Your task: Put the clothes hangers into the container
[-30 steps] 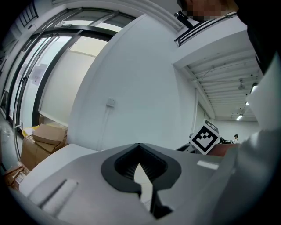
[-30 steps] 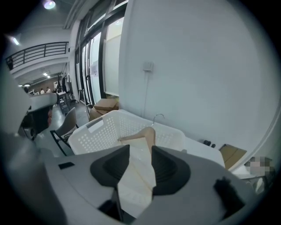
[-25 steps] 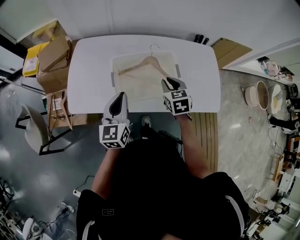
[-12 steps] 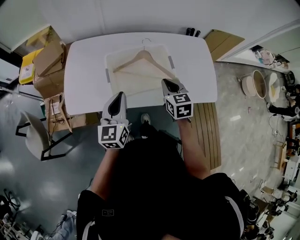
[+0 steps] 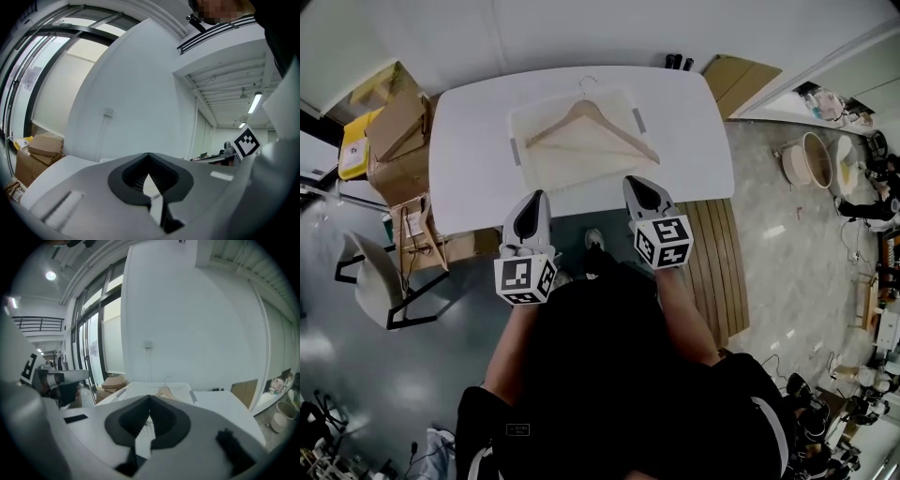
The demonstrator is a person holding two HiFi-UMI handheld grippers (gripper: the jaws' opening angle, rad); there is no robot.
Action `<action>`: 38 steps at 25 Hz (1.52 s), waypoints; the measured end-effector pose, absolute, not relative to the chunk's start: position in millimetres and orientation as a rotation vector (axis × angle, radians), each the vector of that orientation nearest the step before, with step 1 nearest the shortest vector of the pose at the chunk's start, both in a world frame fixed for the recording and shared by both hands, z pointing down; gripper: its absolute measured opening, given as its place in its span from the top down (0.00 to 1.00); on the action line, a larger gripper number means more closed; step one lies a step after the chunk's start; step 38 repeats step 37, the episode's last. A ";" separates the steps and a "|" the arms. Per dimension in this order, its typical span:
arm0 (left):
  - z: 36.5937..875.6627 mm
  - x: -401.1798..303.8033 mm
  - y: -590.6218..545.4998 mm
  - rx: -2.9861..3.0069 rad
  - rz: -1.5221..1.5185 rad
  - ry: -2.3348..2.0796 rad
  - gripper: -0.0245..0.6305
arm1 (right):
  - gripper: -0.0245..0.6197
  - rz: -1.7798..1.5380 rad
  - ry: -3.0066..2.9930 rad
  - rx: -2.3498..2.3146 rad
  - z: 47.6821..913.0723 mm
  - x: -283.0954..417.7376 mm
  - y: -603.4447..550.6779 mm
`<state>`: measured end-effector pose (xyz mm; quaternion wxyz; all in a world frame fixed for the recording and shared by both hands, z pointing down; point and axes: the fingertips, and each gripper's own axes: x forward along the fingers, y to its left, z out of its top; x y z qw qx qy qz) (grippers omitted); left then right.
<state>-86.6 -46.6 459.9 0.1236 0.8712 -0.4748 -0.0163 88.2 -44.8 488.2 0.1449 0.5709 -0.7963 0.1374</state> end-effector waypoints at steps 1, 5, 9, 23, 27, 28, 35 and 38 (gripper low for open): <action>459.2 -87.5 -46.2 2.543 -0.050 -1.385 0.96 | 0.94 0.392 -2.299 1.655 487.4 86.6 -40.6; 458.2 -89.0 -43.8 2.552 -0.044 -1.382 0.96 | 0.94 0.362 -2.321 1.693 482.1 81.2 -29.7; 458.7 -85.9 -41.9 2.561 -0.039 -1.368 0.96 | 0.94 0.347 -2.349 1.710 479.1 77.9 -23.2; 464.5 -82.4 -47.3 2.563 -0.018 -1.357 0.96 | 0.94 0.302 -2.374 1.682 478.6 72.8 -24.8; 464.4 -79.9 -49.1 2.566 -0.017 -1.350 0.96 | 0.94 0.297 -2.374 1.676 478.3 72.8 -26.1; 464.4 -79.4 -49.5 2.567 -0.017 -1.349 0.96 | 0.94 0.295 -2.374 1.675 478.3 73.0 -26.1; 464.0 -81.4 -50.2 2.568 -0.016 -1.349 0.96 | 0.94 0.289 -2.378 1.663 477.8 70.7 -25.6; 463.5 -82.4 -49.2 2.568 -0.016 -1.350 0.96 | 0.94 0.286 -2.380 1.655 477.4 68.8 -24.6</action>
